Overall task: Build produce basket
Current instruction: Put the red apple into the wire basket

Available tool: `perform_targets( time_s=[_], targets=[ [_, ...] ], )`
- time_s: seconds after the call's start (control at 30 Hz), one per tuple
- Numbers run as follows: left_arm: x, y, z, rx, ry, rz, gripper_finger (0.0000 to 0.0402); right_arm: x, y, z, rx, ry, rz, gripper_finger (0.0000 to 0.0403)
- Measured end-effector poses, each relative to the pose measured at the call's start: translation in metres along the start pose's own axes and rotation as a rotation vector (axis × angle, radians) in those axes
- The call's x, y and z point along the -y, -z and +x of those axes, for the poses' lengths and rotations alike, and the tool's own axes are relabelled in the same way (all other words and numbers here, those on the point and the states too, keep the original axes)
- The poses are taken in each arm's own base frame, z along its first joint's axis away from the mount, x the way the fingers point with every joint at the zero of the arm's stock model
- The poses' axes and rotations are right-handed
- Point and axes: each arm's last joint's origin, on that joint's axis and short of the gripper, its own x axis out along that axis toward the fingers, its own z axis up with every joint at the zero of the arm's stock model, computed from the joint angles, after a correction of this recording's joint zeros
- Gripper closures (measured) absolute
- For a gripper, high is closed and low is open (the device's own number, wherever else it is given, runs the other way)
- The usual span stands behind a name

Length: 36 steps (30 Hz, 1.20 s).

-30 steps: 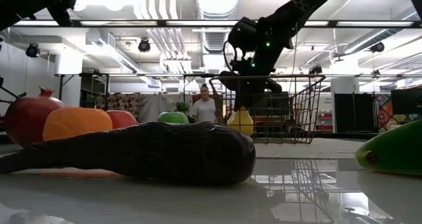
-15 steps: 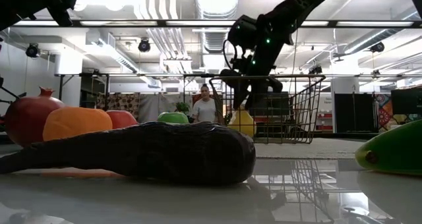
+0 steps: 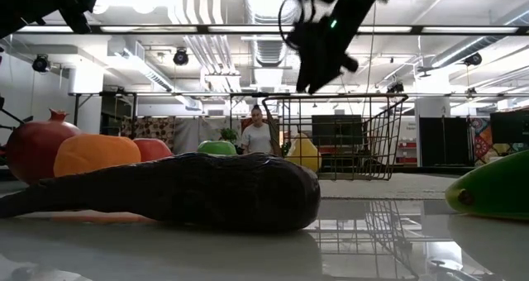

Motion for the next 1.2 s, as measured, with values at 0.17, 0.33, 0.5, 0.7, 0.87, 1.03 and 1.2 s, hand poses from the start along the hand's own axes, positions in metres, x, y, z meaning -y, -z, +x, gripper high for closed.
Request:
perform_targets(
  time_s=[0.17, 0.33, 0.5, 0.7, 0.87, 1.03, 1.2],
  targets=[
    [0.0, 0.0, 0.0, 0.0, 0.0, -0.006, 0.0213, -0.037, 0.033, -0.049, 0.06, -0.14, -0.215, 0.0228],
    [0.0, 0.001, 0.0, -0.007, 0.002, -0.004, 0.0213, -0.065, 0.087, -0.077, 0.179, -0.318, -0.344, 0.0239],
    [0.002, 0.006, 0.002, -0.04, 0.01, 0.005, 0.0213, -0.077, 0.127, -0.09, 0.402, -0.493, -0.395, 0.0251],
    [0.007, 0.018, 0.005, -0.127, 0.022, -0.11, 0.0213, -0.066, 0.148, -0.095, 0.539, -0.549, -0.43, 0.0264],
    [0.012, 0.03, 0.011, -0.216, 0.015, -0.244, 0.0213, -0.055, 0.158, -0.096, 0.585, -0.548, -0.453, 0.0271],
    [0.018, 0.035, 0.026, -0.276, -0.041, -0.357, 0.0213, -0.049, 0.163, -0.096, 0.62, -0.555, -0.447, 0.0267],
    [0.03, 0.047, 0.049, -0.375, -0.045, -0.371, 0.0213, -0.048, 0.165, -0.095, 0.618, -0.551, -0.457, 0.027]
  ],
)
